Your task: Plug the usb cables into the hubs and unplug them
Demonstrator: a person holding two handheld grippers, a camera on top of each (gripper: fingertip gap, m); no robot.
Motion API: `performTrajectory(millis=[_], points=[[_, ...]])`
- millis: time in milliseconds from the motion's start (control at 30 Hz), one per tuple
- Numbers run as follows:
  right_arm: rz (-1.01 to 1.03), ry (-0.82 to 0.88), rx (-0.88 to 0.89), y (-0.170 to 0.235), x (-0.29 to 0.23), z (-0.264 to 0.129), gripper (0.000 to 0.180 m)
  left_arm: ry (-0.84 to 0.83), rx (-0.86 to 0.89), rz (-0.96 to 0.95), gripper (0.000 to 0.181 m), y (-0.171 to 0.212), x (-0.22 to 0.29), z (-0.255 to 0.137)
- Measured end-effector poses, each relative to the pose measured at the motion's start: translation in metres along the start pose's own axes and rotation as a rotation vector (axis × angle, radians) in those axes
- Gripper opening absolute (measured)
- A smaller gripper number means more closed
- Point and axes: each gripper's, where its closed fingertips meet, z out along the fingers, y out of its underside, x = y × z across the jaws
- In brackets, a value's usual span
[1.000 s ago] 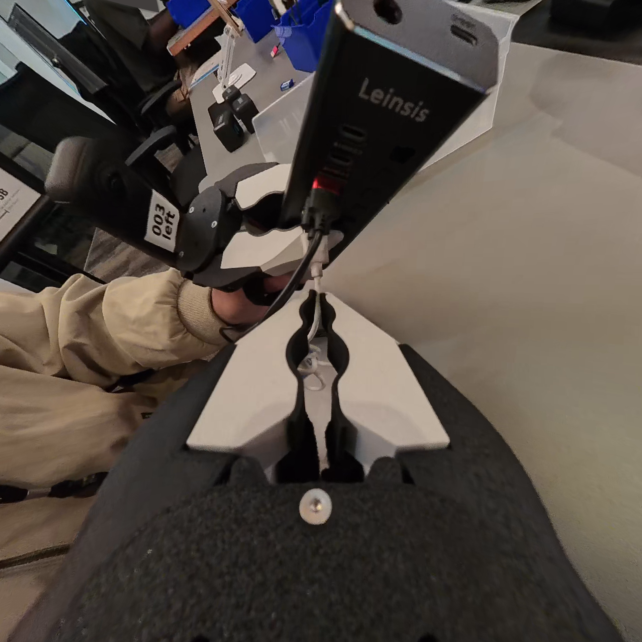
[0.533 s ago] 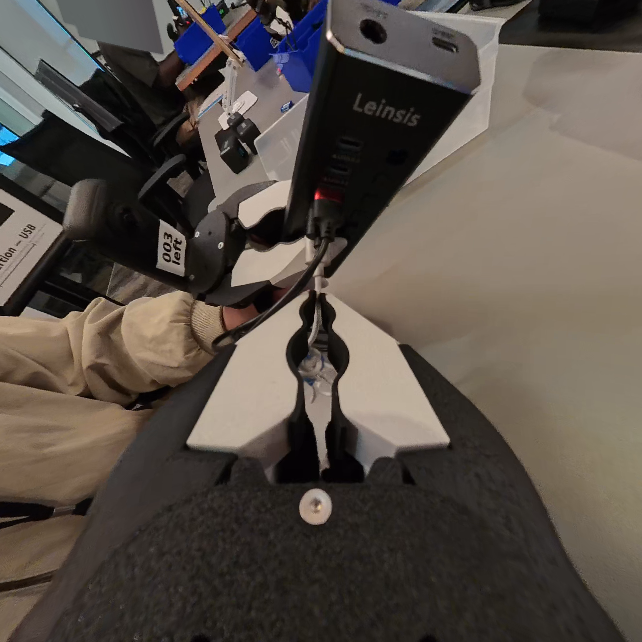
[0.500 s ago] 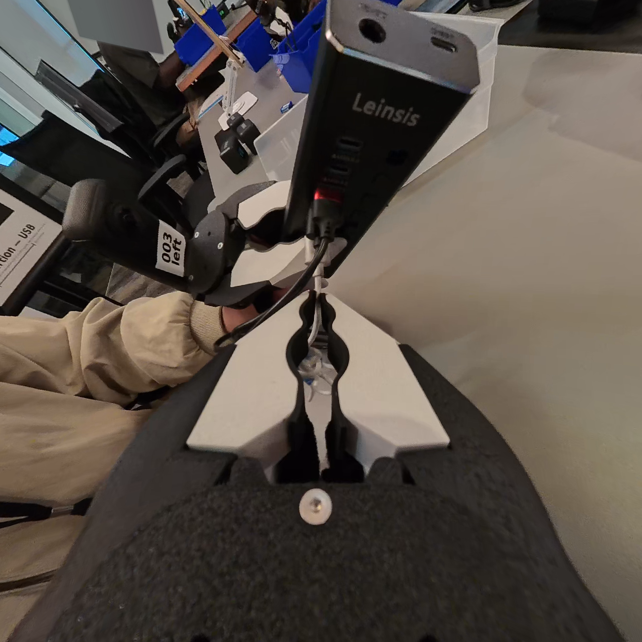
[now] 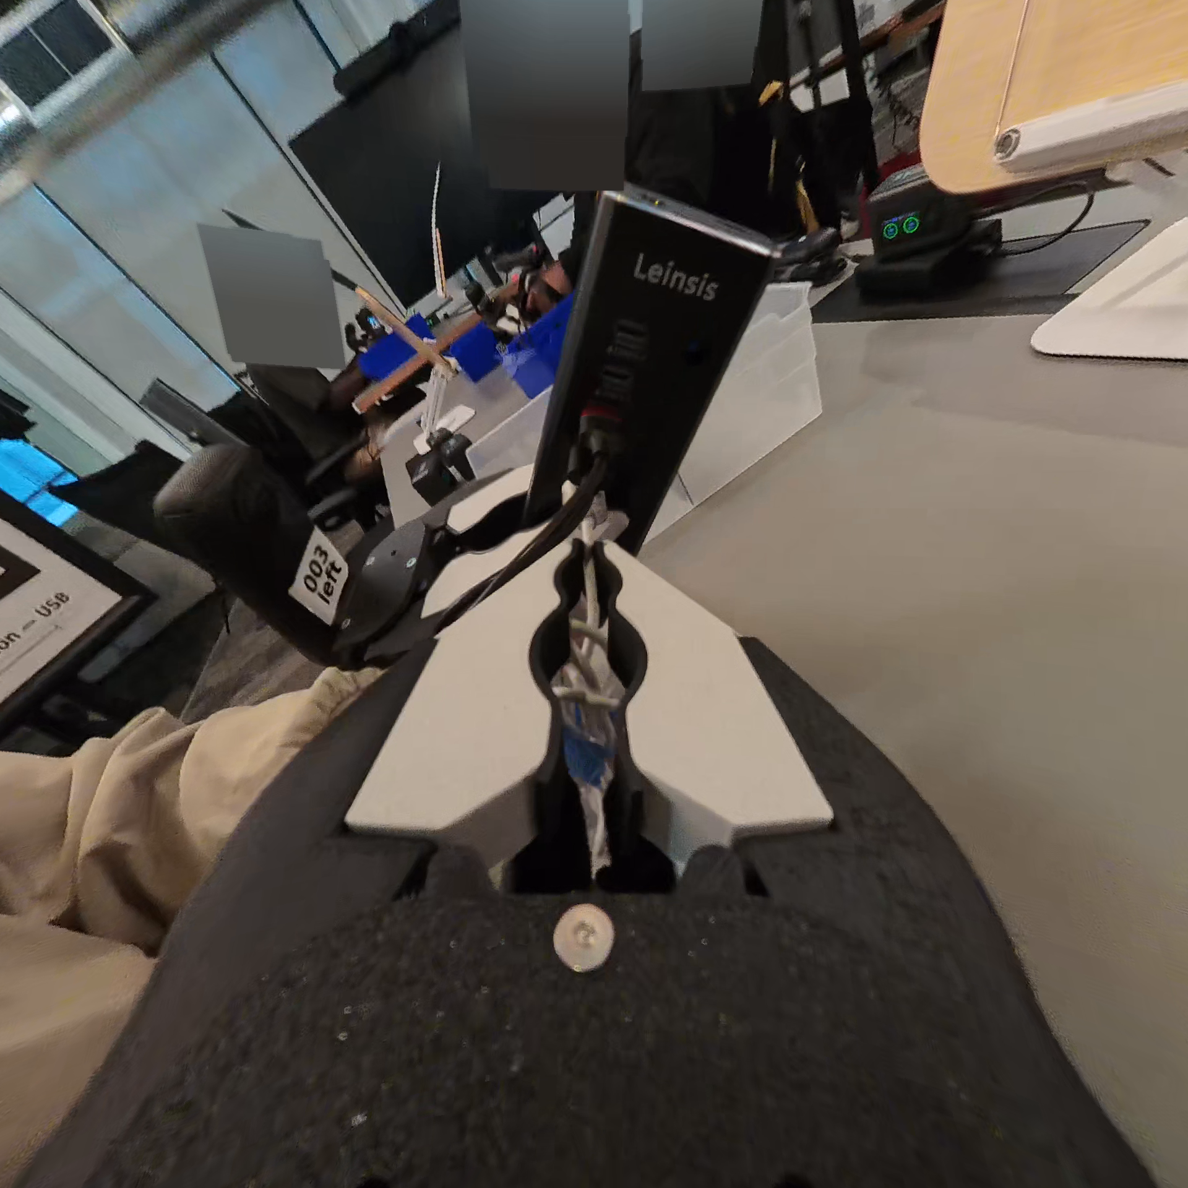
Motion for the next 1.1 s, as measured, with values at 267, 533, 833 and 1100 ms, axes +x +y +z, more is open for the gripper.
performTrajectory(millis=[267,533,833,1100], points=[[0.086,-0.034,0.060,0.001,0.003,0.001,0.002,0.013,-0.006,-0.021,0.029,0.003,0.010,0.003],[0.137,-0.048,0.108,0.005,-0.001,0.001,0.003,0.018,-0.005,-0.016,0.029,0.001,0.013,0.003],[0.186,-0.105,0.130,0.002,-0.006,-0.002,0.002,0.028,-0.003,0.042,0.030,-0.003,0.017,0.002],[0.192,-0.065,0.157,0.000,-0.001,-0.002,0.003,0.036,-0.015,0.034,0.030,-0.004,0.019,0.006]])
